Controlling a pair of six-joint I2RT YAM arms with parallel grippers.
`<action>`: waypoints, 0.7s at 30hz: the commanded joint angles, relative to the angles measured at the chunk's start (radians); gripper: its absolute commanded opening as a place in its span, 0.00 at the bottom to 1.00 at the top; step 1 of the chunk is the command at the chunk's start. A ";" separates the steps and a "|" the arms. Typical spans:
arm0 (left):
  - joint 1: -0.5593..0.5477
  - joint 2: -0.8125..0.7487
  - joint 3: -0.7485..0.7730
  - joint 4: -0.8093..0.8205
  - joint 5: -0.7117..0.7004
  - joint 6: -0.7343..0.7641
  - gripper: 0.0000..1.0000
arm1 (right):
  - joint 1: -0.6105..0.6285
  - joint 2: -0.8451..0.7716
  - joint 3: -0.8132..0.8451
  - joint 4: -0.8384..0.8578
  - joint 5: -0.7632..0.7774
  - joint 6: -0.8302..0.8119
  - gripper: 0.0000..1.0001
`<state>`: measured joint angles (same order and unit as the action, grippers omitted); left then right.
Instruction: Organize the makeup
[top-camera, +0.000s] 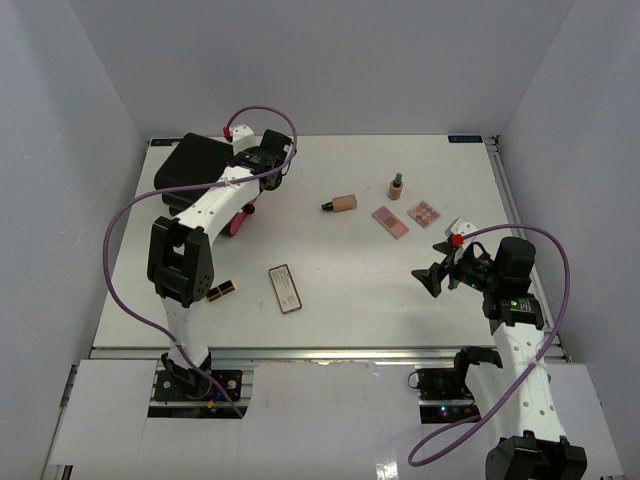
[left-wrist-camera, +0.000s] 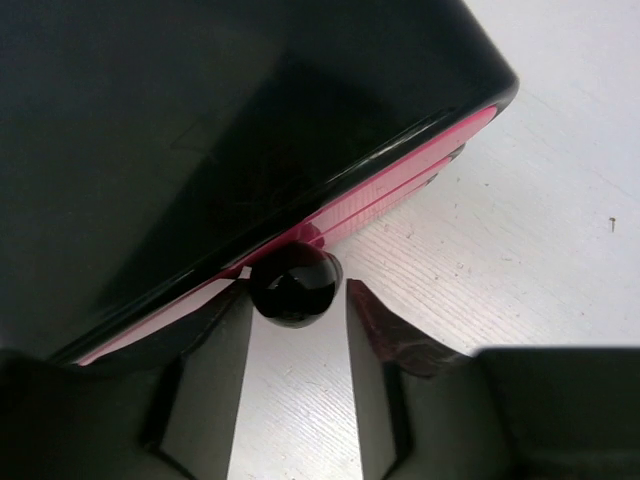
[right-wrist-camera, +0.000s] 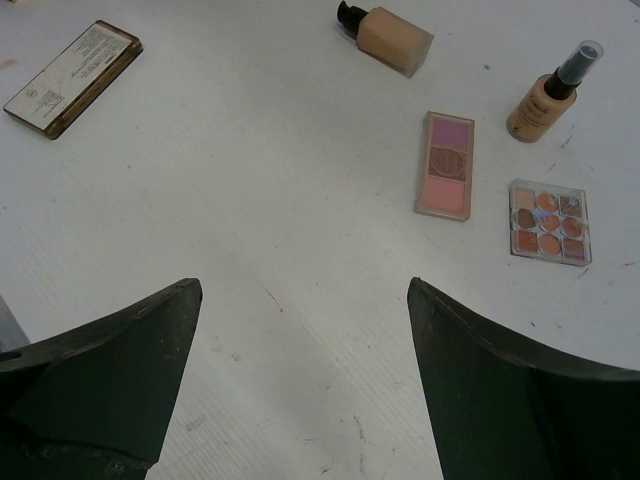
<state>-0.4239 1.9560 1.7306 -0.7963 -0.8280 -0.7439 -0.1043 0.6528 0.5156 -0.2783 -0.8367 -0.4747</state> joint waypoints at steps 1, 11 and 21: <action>0.010 -0.035 0.029 0.033 -0.006 -0.007 0.50 | 0.000 -0.016 0.011 0.033 0.002 0.002 0.90; 0.009 -0.086 -0.037 0.036 -0.006 -0.023 0.44 | 0.000 -0.021 0.011 0.033 0.008 0.003 0.90; 0.011 -0.245 -0.194 0.070 -0.036 -0.034 0.43 | 0.000 -0.023 0.011 0.033 0.008 0.006 0.90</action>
<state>-0.4210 1.8418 1.5759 -0.7316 -0.8151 -0.7642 -0.1043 0.6409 0.5156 -0.2783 -0.8322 -0.4741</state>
